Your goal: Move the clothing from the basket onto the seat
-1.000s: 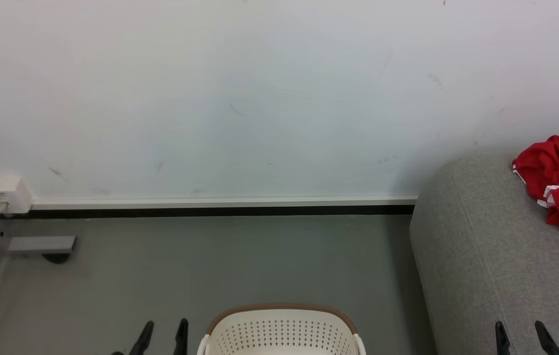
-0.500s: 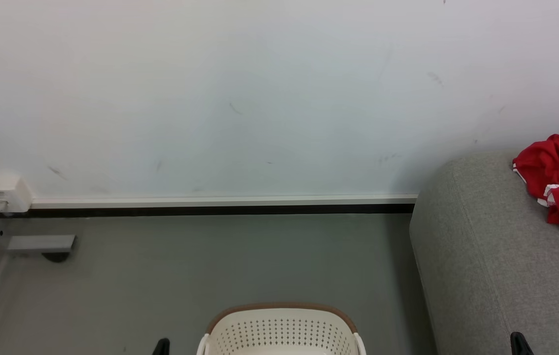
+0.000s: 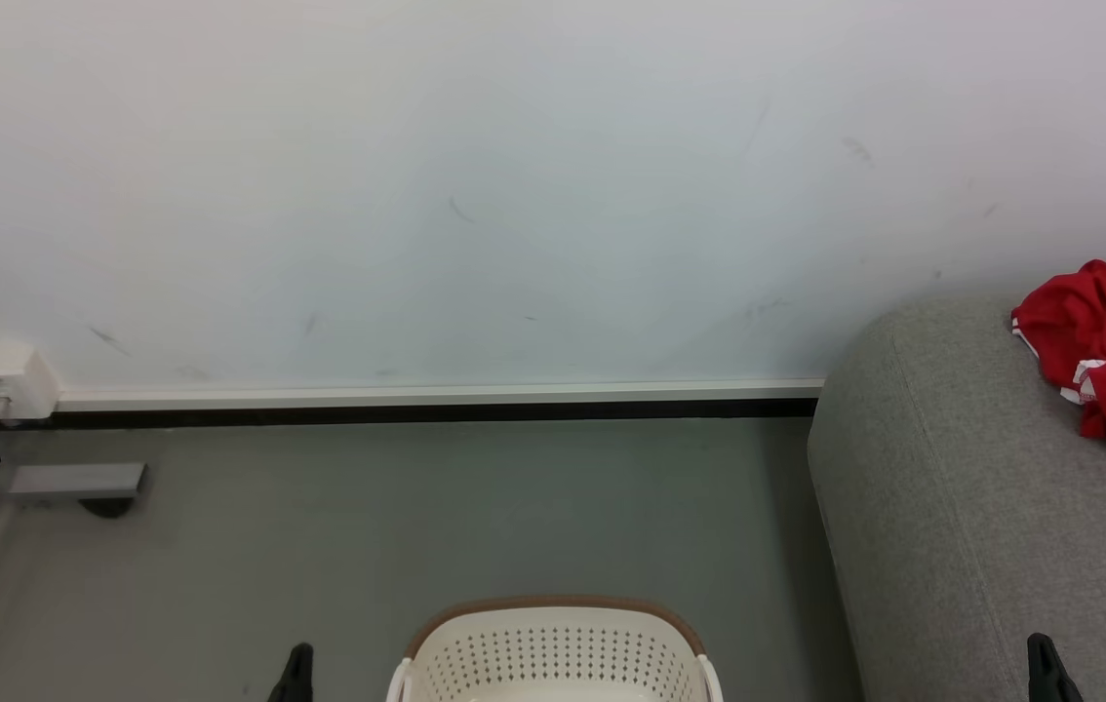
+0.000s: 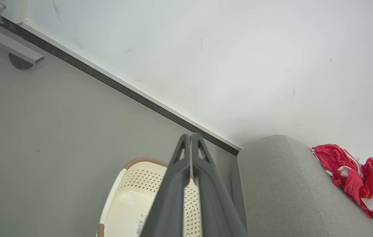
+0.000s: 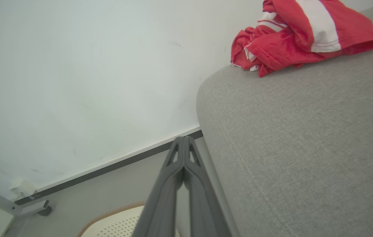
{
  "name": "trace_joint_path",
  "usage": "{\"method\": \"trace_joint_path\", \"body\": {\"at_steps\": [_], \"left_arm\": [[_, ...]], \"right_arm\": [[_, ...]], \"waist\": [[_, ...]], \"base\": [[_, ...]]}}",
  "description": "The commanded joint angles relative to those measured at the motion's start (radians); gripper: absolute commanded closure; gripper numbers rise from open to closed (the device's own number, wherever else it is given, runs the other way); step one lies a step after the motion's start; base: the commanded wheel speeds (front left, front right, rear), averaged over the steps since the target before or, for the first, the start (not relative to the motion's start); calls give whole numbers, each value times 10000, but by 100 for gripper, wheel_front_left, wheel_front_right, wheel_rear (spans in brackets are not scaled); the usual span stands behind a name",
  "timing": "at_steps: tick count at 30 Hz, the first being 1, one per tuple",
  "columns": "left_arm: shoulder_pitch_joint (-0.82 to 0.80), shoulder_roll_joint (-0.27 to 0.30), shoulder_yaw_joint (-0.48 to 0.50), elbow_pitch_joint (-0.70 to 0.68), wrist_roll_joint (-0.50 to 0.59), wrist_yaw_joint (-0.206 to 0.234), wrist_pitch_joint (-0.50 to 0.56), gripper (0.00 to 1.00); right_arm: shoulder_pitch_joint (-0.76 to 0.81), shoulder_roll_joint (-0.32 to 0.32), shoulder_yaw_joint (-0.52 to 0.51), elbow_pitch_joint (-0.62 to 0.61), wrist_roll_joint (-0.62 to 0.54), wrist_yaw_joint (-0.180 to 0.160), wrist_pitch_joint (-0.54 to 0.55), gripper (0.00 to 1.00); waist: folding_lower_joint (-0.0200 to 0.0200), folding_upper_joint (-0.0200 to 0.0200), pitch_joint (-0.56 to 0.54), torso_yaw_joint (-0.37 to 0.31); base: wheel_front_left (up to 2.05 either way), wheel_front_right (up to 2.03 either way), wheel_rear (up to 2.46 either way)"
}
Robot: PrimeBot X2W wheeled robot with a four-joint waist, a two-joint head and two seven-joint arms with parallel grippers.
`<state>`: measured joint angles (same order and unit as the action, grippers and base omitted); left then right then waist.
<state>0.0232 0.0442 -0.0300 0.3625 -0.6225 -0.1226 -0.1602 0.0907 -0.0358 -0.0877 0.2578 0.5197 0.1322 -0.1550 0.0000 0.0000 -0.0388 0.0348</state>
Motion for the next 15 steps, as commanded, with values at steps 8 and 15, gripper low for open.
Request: {"method": "trace_joint_path", "body": {"at_steps": [8,15], "left_arm": [[-380,33,232,-294,-1328,-25,326,100],[-490,38,369,-399,-2247,-34,587,100]], "right_arm": [[-482,-114,-61,-172,1449,-8,322,100],[-659,-124,-83,-174,2467,-9,579,100]], "waist": [[0,0,31,-26],[0,0,59,-49]], "base": [[0,0,0],[0,0,0]]}}
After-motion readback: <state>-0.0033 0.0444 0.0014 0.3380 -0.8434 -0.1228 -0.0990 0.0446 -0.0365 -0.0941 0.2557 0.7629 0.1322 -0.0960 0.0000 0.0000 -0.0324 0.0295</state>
